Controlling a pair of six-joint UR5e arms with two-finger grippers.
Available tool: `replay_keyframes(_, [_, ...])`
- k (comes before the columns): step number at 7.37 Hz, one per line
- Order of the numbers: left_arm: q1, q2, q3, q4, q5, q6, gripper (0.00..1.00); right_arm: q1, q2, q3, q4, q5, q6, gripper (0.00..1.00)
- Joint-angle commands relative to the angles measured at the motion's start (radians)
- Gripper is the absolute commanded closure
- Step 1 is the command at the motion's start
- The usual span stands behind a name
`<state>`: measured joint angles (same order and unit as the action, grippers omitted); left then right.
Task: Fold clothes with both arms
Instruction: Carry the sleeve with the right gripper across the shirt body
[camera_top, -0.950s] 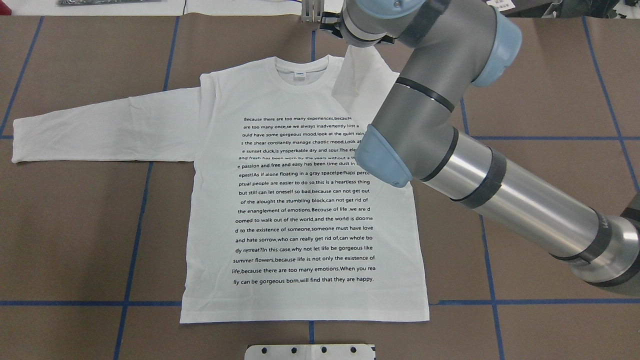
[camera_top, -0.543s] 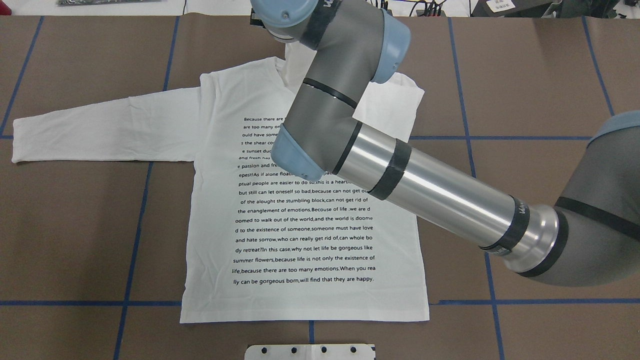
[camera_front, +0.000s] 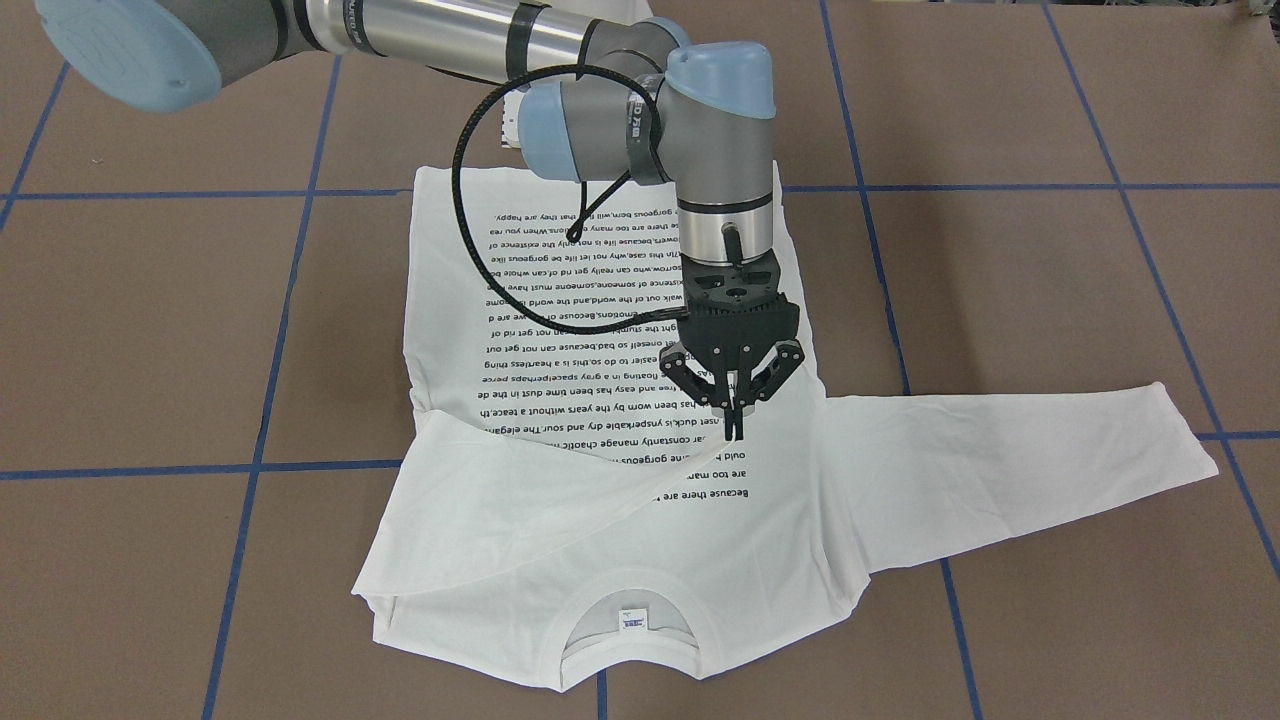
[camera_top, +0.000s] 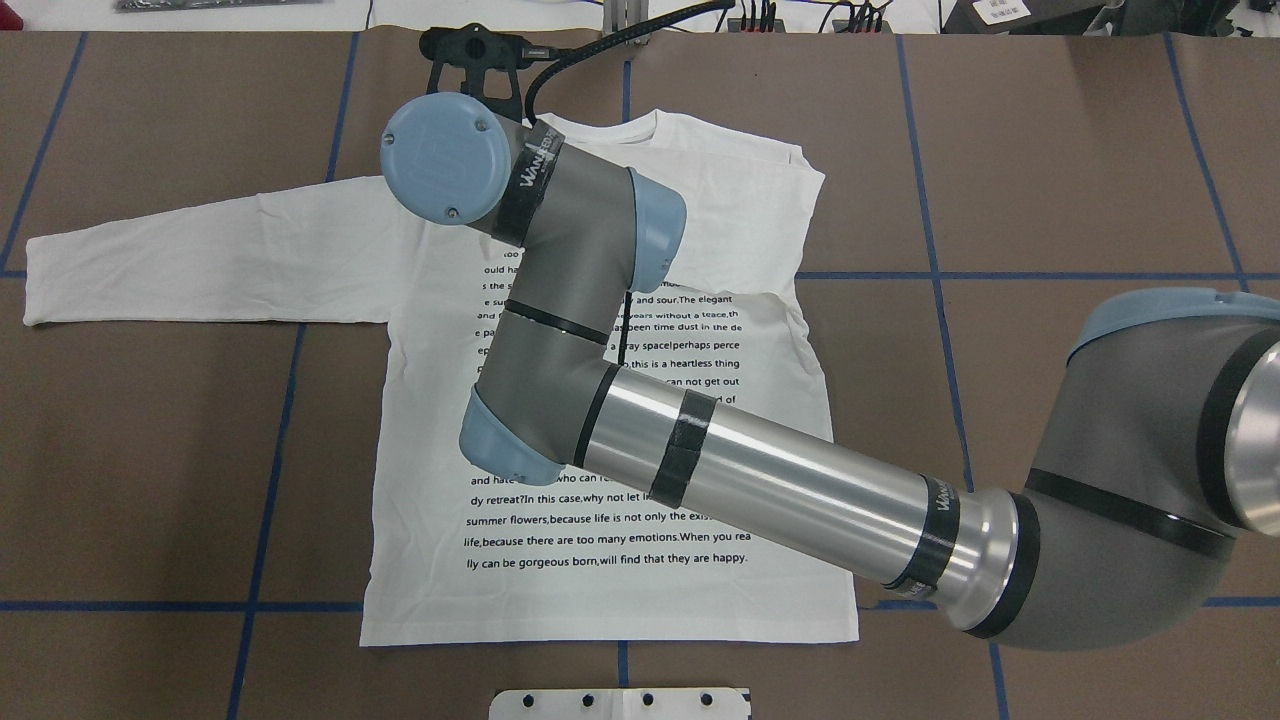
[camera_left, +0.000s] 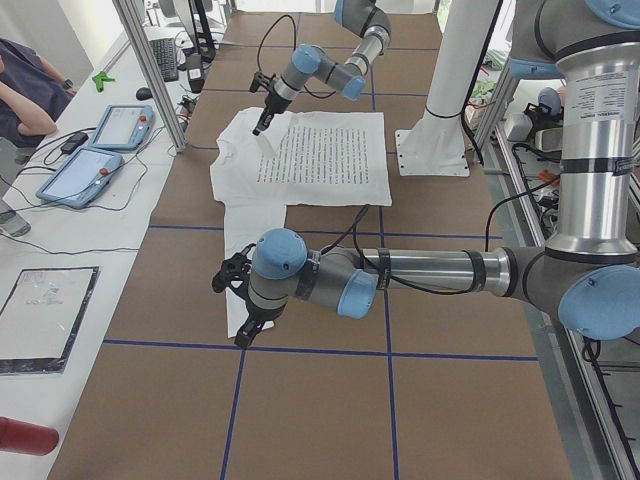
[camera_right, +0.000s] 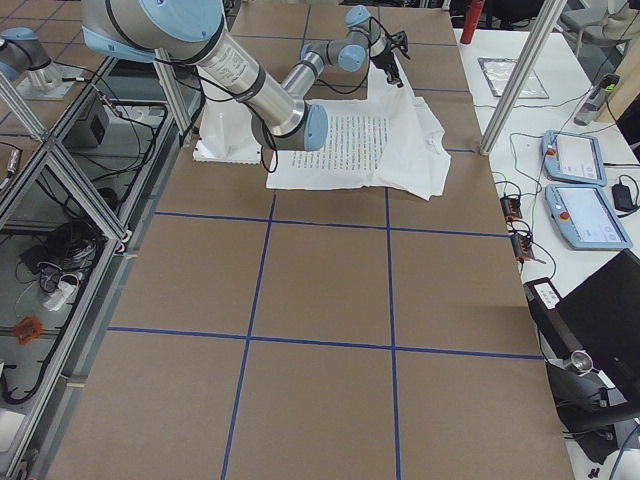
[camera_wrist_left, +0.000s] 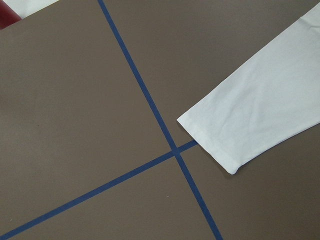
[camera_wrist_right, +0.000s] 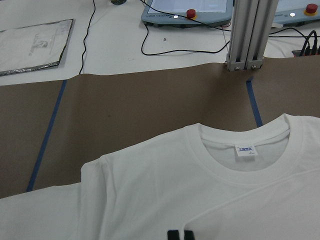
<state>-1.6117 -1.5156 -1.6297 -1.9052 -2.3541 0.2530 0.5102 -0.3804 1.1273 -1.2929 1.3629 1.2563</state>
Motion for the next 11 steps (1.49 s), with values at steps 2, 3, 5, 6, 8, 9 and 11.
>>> replay_keyframes(2, [0.001,0.0,-0.001,0.0,-0.001,0.0,0.0,-0.041,0.07,-0.081,0.001,-0.004,0.0,1.0])
replay_keyframes(3, [-0.001,0.0,-0.001,-0.001,-0.001,0.0,0.0,-0.054,0.072,-0.083,0.001,-0.004,0.0,1.0])
replay_keyframes(5, [0.001,0.0,-0.001,-0.002,-0.001,0.002,0.0,-0.067,0.084,-0.093,0.001,-0.004,0.037,0.38])
replay_keyframes(6, [-0.001,0.0,-0.001,-0.002,-0.001,0.002,0.0,-0.065,0.127,-0.136,0.001,-0.001,0.061,0.04])
replay_keyframes(8, [-0.001,0.0,-0.002,-0.002,-0.001,0.002,0.0,-0.065,0.172,-0.178,0.001,0.033,0.103,0.02])
replay_keyframes(9, [-0.001,0.0,-0.001,-0.002,-0.001,0.003,0.0,-0.062,0.172,-0.179,-0.003,0.065,0.115,0.01])
replay_keyframes(11, [0.01,-0.04,0.022,-0.041,-0.004,-0.001,0.0,0.018,0.141,-0.178,-0.069,0.237,0.115,0.01])
